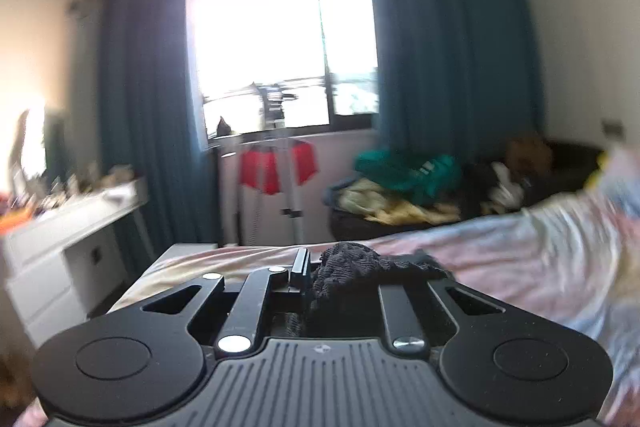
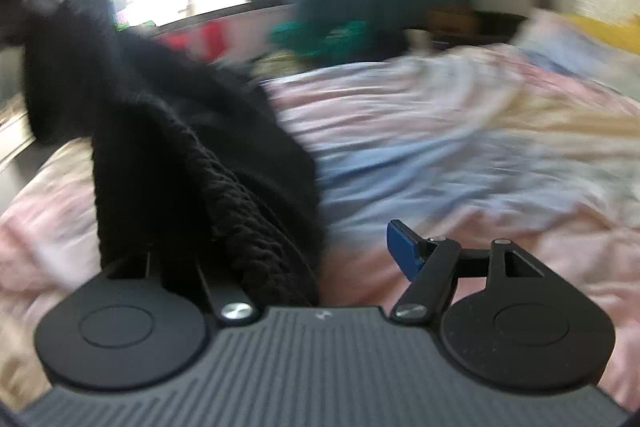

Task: Fold clothes
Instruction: 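Grasp the waistband with the left gripper while the right gripper holds it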

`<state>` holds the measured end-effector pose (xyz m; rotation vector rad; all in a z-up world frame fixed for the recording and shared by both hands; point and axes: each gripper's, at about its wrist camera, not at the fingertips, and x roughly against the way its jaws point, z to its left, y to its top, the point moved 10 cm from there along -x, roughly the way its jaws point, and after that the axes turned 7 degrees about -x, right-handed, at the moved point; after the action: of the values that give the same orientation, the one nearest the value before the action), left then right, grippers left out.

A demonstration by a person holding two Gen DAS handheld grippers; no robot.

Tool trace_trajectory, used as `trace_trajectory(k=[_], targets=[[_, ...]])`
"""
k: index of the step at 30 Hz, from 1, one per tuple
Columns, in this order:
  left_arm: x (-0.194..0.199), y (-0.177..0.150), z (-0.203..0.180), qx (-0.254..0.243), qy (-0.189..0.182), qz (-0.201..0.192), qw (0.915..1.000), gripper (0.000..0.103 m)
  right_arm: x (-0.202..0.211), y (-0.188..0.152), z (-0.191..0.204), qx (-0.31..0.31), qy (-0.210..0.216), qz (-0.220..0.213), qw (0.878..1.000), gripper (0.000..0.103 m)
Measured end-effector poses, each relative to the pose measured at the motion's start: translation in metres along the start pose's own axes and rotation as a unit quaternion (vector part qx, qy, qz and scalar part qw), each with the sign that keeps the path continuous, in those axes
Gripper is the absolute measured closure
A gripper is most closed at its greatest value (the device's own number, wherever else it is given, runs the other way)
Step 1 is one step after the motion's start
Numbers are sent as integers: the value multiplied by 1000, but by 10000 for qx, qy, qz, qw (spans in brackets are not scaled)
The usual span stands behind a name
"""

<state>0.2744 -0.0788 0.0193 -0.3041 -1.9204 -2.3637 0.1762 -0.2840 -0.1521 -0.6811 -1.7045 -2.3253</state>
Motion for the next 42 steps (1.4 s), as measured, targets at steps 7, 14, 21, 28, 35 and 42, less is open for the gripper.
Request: trace_trajectory(k=[7,14,21,28,35,42], targets=[[24,-56,150,1002,833,344,9909,89,13,-50,87,1755,1049,561,9773,34],[29,-119,261,1795,1026,780,9753,89,27,-81,125,2193,1049,762,9670,34],[-14,-161,264,1233,1104,1155,9794,88,32,-108,131,709,415,817,9933,37],[-36,-192,248,960,994,1472,9794,83,33,-77,135,662,603,157,9959,83],[-31,-197,225,38,412,1395,9894,52,62,-31,128,612,809,-791,9917,87],[-5,-201,183,-1054,-199,1316,9855,46,69,5,80,16,547,-1025,9932,88]])
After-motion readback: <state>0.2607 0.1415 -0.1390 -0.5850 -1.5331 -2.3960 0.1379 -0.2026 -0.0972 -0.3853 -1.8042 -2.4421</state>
